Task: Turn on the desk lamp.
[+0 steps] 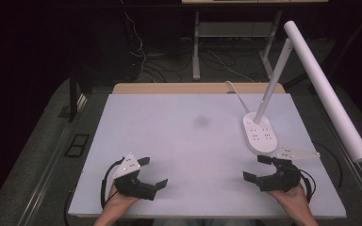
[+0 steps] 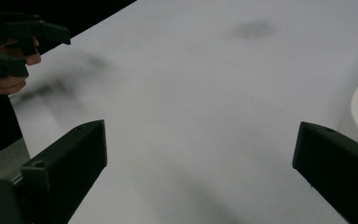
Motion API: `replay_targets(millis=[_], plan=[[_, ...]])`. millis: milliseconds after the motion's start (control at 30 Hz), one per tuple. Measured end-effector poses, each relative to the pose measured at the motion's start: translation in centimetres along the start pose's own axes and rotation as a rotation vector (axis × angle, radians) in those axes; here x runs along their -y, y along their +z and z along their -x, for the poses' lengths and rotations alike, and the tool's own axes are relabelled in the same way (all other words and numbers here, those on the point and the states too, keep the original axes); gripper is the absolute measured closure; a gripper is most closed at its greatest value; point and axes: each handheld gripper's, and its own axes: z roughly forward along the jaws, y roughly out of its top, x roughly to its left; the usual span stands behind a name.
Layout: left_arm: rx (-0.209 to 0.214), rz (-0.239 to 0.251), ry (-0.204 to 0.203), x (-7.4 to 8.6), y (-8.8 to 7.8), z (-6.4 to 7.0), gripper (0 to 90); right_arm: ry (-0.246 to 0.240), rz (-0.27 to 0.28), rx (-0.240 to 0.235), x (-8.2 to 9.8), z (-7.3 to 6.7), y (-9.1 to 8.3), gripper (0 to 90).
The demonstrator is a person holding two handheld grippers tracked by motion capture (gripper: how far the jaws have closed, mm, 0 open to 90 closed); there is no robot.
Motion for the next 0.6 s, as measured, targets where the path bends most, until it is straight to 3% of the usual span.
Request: replay_targets(millis=[600], plan=[[-0.001, 0.008, 0.002, -0.04, -0.20, -0.02, 0.0, 0.030, -0.030, -0.038, -0.07, 0.16, -0.20, 2.4]])
